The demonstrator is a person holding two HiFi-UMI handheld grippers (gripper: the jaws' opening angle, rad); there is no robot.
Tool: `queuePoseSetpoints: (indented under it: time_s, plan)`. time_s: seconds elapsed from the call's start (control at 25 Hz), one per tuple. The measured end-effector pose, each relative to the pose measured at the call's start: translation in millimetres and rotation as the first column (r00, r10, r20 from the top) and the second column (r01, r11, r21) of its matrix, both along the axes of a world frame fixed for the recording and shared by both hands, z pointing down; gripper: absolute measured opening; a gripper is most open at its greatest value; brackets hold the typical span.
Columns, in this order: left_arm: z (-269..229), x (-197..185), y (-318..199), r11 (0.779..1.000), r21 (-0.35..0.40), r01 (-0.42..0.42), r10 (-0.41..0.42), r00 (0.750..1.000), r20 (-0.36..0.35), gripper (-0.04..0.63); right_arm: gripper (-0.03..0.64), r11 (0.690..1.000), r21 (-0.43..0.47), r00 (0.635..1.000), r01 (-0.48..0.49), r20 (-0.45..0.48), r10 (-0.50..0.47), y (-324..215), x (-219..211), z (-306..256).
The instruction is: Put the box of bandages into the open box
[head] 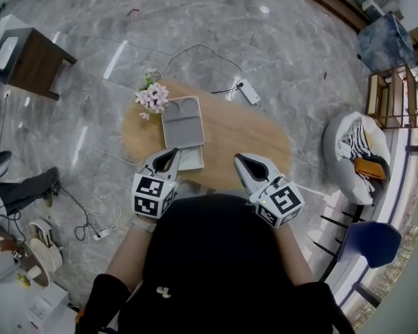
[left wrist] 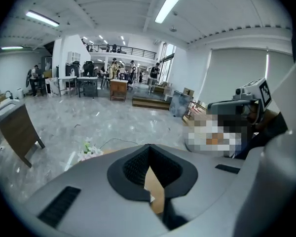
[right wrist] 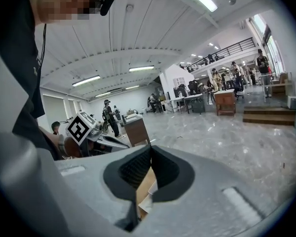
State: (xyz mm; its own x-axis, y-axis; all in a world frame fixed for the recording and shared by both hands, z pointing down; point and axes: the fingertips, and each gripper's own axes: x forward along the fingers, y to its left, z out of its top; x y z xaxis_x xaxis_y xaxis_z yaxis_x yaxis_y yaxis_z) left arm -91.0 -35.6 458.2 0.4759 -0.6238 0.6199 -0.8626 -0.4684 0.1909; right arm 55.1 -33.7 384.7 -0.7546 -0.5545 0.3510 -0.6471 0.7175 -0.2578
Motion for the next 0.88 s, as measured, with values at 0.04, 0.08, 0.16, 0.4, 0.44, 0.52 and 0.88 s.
queuePoseSetpoints:
  time_s: [0.04, 0.08, 0.16, 0.4, 0.44, 0.52, 0.88]
  plan:
    - [-9.6, -0.4, 0.1, 1.000, 0.019, 0.003, -0.003, 1.000, -0.011, 0.014, -0.002, 1.000, 0.008, 1.000, 0.004, 0.003, -0.004, -1.0, -1.1, -3.8]
    - [-19.5, -0.6, 0.3, 0.999, 0.039, 0.007, -0.006, 1.000, -0.021, 0.014, -0.002, 1.000, 0.016, 1.000, 0.008, 0.007, -0.009, -1.9, -1.9, -7.5]
    - [-39.8, -0.8, 1.1, 0.996, 0.084, 0.013, -0.010, 0.999, -0.040, 0.014, -0.002, 0.999, 0.030, 1.000, 0.016, 0.014, -0.016, -3.4, -2.9, -15.2]
    - [-87.5, -3.0, 3.5, 0.977, 0.214, 0.023, -0.012, 0.999, -0.050, 0.015, -0.002, 0.997, 0.063, 0.998, 0.032, 0.044, -0.034, -5.1, -6.0, -37.2]
    - [-94.2, -3.6, 4.6, 0.973, 0.230, 0.027, -0.014, 0.998, -0.055, 0.015, -0.003, 0.997, 0.071, 0.998, 0.036, 0.050, -0.040, -4.5, -7.1, -41.7]
    - [-107.8, -4.0, 7.6, 0.964, 0.262, 0.038, -0.019, 0.997, -0.074, 0.015, -0.003, 0.995, 0.085, 0.997, 0.045, 0.059, -0.050, -2.8, -8.4, -50.5]
    - [-148.9, 1.1, 14.0, 0.924, 0.378, 0.054, -0.016, 0.995, -0.102, 0.015, -0.003, 0.987, 0.132, 0.992, 0.092, 0.071, -0.102, -5.5, -13.2, -73.0]
